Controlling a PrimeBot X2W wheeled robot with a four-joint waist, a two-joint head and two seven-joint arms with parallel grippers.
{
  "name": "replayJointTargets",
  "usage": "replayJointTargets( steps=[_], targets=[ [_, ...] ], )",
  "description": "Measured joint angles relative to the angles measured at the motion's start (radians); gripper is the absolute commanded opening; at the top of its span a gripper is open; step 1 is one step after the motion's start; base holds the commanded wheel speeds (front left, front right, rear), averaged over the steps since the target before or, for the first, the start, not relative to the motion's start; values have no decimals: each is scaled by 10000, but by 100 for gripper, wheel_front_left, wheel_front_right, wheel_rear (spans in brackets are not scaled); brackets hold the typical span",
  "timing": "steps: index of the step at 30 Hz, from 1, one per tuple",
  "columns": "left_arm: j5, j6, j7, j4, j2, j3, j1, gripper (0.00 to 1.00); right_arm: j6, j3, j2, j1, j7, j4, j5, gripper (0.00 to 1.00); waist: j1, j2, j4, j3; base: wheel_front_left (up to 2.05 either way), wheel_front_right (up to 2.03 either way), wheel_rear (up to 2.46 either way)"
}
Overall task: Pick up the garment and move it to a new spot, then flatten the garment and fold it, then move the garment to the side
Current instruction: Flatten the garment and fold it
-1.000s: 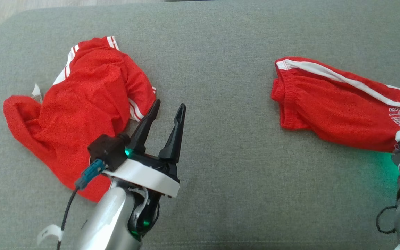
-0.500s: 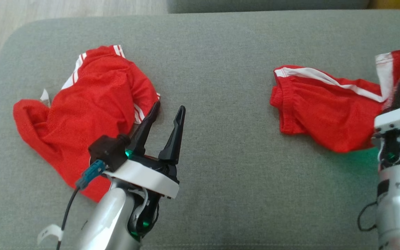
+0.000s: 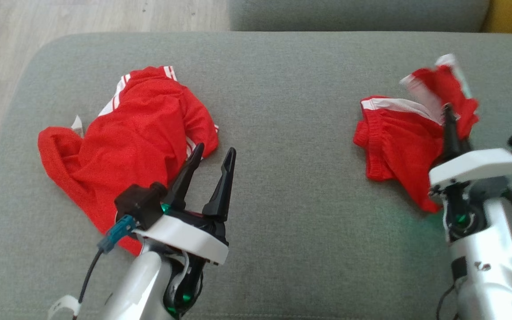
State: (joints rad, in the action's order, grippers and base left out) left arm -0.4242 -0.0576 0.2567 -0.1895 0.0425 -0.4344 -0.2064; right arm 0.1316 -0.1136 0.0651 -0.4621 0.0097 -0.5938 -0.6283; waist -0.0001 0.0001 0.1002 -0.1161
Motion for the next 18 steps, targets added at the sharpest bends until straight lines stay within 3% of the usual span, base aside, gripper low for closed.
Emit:
replayJointTargets(
  steps=[11, 12, 18],
  targets=[
    [0, 23, 0, 0, 2, 2, 21, 100, 0, 1745, 38, 251, 84, -207, -345, 0, 1, 0, 336, 54, 0, 0, 0],
    [0, 23, 0, 0, 2, 2, 34, 100, 0, 1950, 59, 254, 238, -322, -368, 100, 0, 0, 357, 61, 0, 0, 0],
    [0, 61, 0, -40, 6, 42, 227, 100, 0, 2972, 107, 522, 391, -512, -393, 100, 0, 0, 379, 134, 0, 0, 0]
  ],
)
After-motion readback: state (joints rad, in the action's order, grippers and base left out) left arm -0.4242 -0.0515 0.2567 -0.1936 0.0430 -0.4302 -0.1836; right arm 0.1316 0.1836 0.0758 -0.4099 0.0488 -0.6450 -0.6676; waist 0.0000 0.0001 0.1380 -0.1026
